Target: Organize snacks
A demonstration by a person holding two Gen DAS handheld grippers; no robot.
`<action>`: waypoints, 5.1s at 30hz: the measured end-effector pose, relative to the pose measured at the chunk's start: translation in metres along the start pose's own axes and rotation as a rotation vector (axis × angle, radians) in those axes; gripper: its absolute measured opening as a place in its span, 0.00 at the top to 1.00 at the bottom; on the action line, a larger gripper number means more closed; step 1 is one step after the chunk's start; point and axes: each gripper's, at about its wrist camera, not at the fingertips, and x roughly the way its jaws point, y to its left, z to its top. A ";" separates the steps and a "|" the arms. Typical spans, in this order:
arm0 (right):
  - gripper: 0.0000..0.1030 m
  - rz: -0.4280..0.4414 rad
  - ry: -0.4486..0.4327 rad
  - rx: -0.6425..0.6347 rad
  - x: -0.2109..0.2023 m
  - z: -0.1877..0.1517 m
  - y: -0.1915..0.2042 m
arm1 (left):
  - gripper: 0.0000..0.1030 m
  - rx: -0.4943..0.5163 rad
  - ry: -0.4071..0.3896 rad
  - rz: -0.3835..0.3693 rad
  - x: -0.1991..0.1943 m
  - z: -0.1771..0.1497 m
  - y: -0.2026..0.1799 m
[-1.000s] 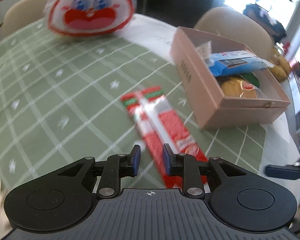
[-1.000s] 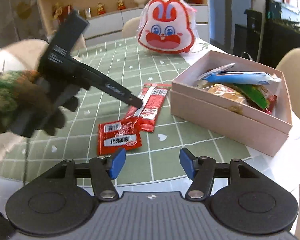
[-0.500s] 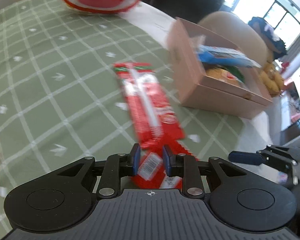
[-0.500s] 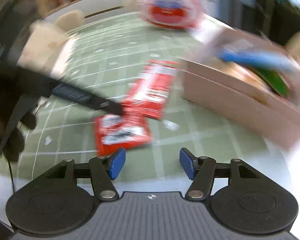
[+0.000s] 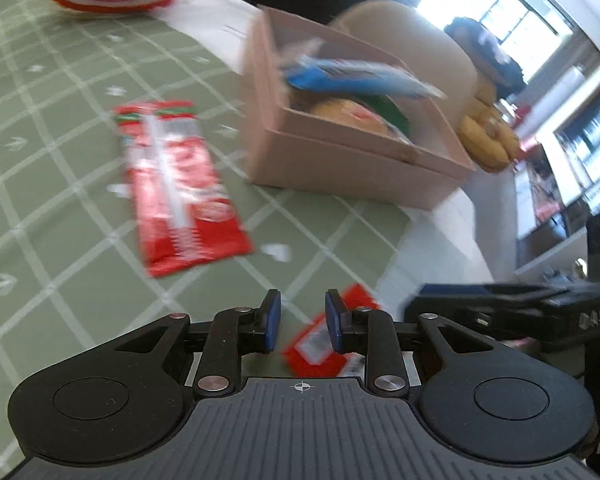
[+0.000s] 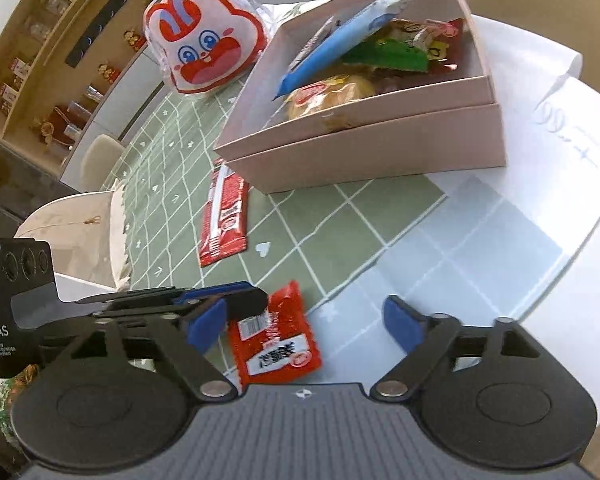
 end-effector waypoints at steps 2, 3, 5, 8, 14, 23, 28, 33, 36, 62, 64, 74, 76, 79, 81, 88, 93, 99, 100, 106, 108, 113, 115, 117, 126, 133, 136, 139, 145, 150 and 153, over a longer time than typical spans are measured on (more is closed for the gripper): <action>0.01 -0.003 -0.005 -0.011 0.005 -0.001 0.005 | 0.73 -0.033 -0.023 0.023 -0.009 0.002 0.013; 0.00 -0.017 -0.010 -0.013 0.005 -0.002 0.008 | 0.73 -0.048 -0.035 0.035 -0.013 0.003 0.019; 0.00 -0.052 -0.018 -0.026 0.006 -0.004 0.014 | 0.73 -0.078 -0.068 0.058 -0.020 0.008 0.030; 0.00 -0.115 -0.021 -0.066 0.011 -0.008 0.026 | 0.73 -0.112 -0.131 0.086 -0.028 0.023 0.041; 0.00 -0.219 0.001 -0.227 0.020 -0.018 0.045 | 0.73 -0.108 -0.212 0.148 -0.015 0.062 0.032; 0.07 -0.306 -0.019 -0.312 0.018 -0.031 0.052 | 0.73 0.117 -0.135 0.335 0.027 0.059 0.001; 0.07 -0.355 -0.050 -0.324 0.015 -0.035 0.050 | 0.68 0.153 -0.131 0.361 0.018 0.044 0.009; 0.07 -0.372 -0.063 -0.326 0.014 -0.035 0.049 | 0.65 0.105 -0.119 0.388 0.003 0.039 0.030; 0.07 -0.391 -0.073 -0.340 0.018 -0.037 0.051 | 0.68 -0.004 -0.148 0.332 -0.009 0.040 0.040; 0.10 -0.497 -0.052 -0.145 0.012 -0.015 0.036 | 0.54 0.206 -0.055 0.317 -0.004 0.018 0.022; 0.10 -0.502 -0.058 -0.153 0.013 -0.015 0.037 | 0.44 0.237 -0.043 0.299 -0.003 0.016 0.019; 0.08 -0.519 -0.103 -0.185 0.016 -0.025 0.041 | 0.42 0.184 -0.129 0.294 -0.003 0.049 0.019; 0.08 -0.518 -0.100 -0.190 0.016 -0.024 0.041 | 0.42 0.215 -0.068 0.325 0.012 0.055 0.020; 0.07 -0.510 -0.091 -0.205 0.017 -0.024 0.041 | 0.38 0.235 -0.040 0.352 0.024 0.057 0.024; 0.06 -0.504 -0.088 -0.213 0.017 -0.025 0.041 | 0.39 0.233 -0.039 0.353 0.027 0.058 0.025; 0.03 -0.501 -0.120 -0.221 0.017 -0.030 0.041 | 0.26 0.252 -0.053 0.314 0.031 0.056 0.027; 0.01 -0.495 -0.119 -0.226 0.018 -0.030 0.041 | 0.31 0.247 -0.091 0.334 0.030 0.051 0.024; 0.10 -0.408 -0.132 -0.228 0.006 -0.029 0.039 | 0.50 0.197 -0.100 0.304 0.009 0.036 0.029; 0.10 -0.368 -0.146 -0.238 0.002 -0.029 0.042 | 0.51 0.195 -0.100 0.303 0.004 0.030 0.029; 0.10 -0.284 -0.058 -0.418 0.015 -0.038 0.075 | 0.53 0.133 -0.092 0.262 -0.032 -0.013 0.027; 0.10 -0.300 -0.017 -0.445 0.027 -0.041 0.083 | 0.53 0.106 -0.090 0.262 -0.041 -0.025 0.027; 0.15 -0.336 0.032 -0.509 0.042 -0.046 0.093 | 0.53 0.090 -0.087 0.280 -0.054 -0.045 0.022; 0.26 -0.360 0.026 -0.554 0.043 -0.047 0.096 | 0.53 0.085 -0.083 0.279 -0.056 -0.047 0.019; 0.33 -0.369 0.026 -0.605 0.043 -0.048 0.099 | 0.53 0.085 -0.080 0.276 -0.058 -0.049 0.015; 0.54 -0.315 -0.051 -0.597 -0.026 -0.039 0.085 | 0.53 0.151 -0.076 0.209 -0.061 -0.049 -0.027; 0.54 -0.316 -0.273 -0.535 -0.115 -0.015 0.081 | 0.54 0.170 -0.227 0.046 -0.096 0.003 -0.071; 0.54 -0.334 -0.369 -0.522 -0.142 -0.004 0.084 | 0.54 0.178 -0.351 -0.010 -0.107 0.052 -0.087; 0.54 -0.361 -0.430 -0.505 -0.155 0.003 0.082 | 0.54 0.154 -0.415 -0.006 -0.090 0.101 -0.099; 0.54 -0.424 -0.424 -0.416 -0.155 0.002 0.060 | 0.53 0.026 -0.279 -0.047 0.002 0.160 -0.092; 0.53 -0.476 -0.389 -0.348 -0.144 0.005 0.041 | 0.49 -0.059 -0.151 -0.107 0.075 0.161 -0.058; 0.53 -0.499 -0.382 -0.331 -0.135 0.015 0.039 | 0.48 -0.069 -0.187 -0.107 0.076 0.155 -0.051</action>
